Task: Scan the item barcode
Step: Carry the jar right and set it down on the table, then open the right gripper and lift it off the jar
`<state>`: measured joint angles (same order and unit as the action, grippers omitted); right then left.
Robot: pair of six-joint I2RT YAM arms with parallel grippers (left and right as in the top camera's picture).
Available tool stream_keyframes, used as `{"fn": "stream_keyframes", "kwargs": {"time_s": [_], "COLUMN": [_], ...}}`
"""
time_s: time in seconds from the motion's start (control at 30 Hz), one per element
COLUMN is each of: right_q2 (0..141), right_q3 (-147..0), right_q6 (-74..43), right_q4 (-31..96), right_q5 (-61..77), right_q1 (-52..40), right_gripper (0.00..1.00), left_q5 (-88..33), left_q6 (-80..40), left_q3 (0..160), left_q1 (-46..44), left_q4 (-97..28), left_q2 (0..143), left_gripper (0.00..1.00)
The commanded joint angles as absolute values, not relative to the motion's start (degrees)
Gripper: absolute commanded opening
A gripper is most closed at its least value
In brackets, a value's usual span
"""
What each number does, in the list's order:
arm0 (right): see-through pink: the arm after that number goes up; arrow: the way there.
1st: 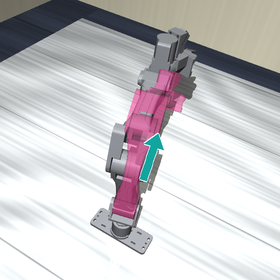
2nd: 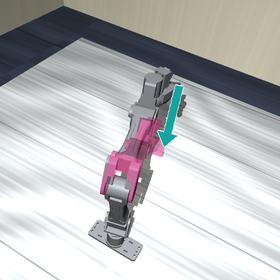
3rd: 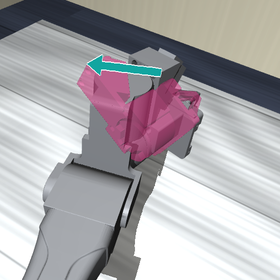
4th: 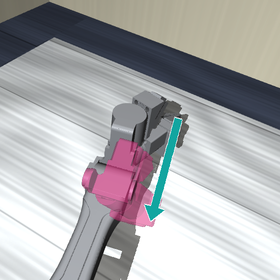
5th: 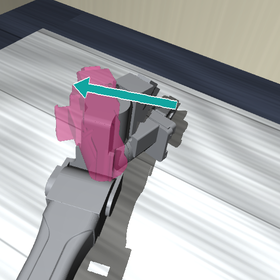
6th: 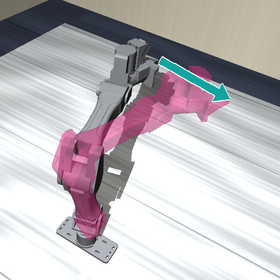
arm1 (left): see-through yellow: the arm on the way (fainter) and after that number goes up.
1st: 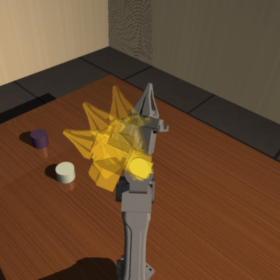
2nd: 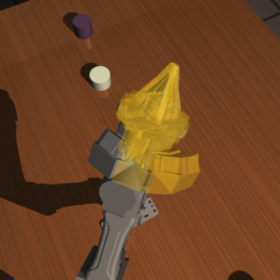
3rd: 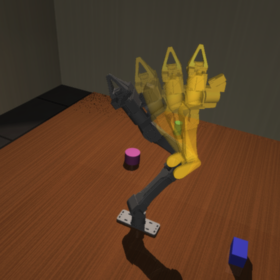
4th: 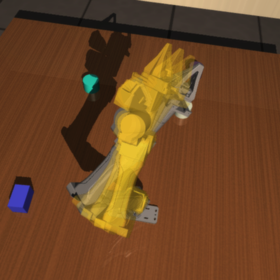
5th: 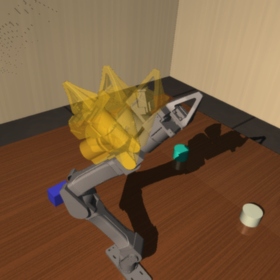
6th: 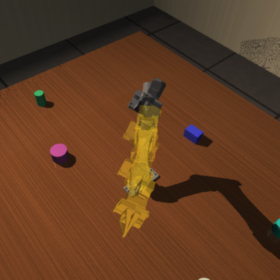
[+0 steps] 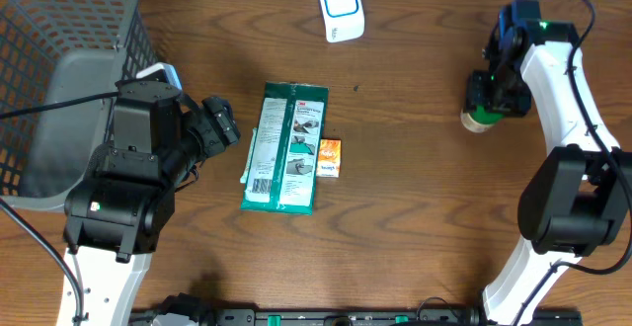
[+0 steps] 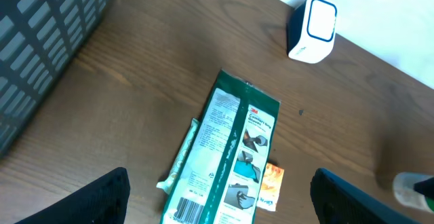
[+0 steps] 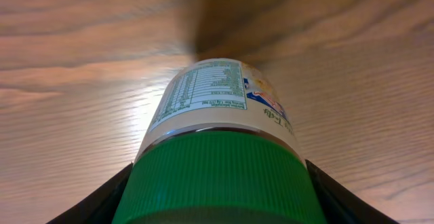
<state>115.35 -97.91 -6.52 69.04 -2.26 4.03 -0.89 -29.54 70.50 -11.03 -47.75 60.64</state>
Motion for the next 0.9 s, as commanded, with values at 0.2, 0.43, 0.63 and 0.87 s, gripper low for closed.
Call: {"fn": "stream_keyframes", "kwargs": {"time_s": [0.2, 0.43, 0.63, 0.87], "right_q2": [115.55, 115.55, 115.07, 114.85], "right_q3": [-90.91, -90.72, -93.62, -102.24], "right_q6": [-6.98, -6.96, -5.48, -5.5], "right_q4": [65.25, 65.25, 66.89, 73.41], "right_q5": [-3.16, -3.16, -3.16, -2.94], "right_q1": [7.25, 7.94, 7.94, 7.92], "right_gripper": [0.35, 0.99, 0.99, 0.99], "left_q5": [0.08, 0.08, 0.08, 0.08], "left_q6": [-28.51, -28.51, -28.51, -28.51], "left_q3": [71.37, 71.37, 71.37, 71.37], "left_q1": [-10.83, -10.83, -10.83, -10.83], "left_q4": [-47.81, -47.81, -47.81, -47.81], "left_q2": [60.6, 60.6, 60.6, 60.6], "left_gripper": [0.86, 0.86, 0.86, 0.86]}}
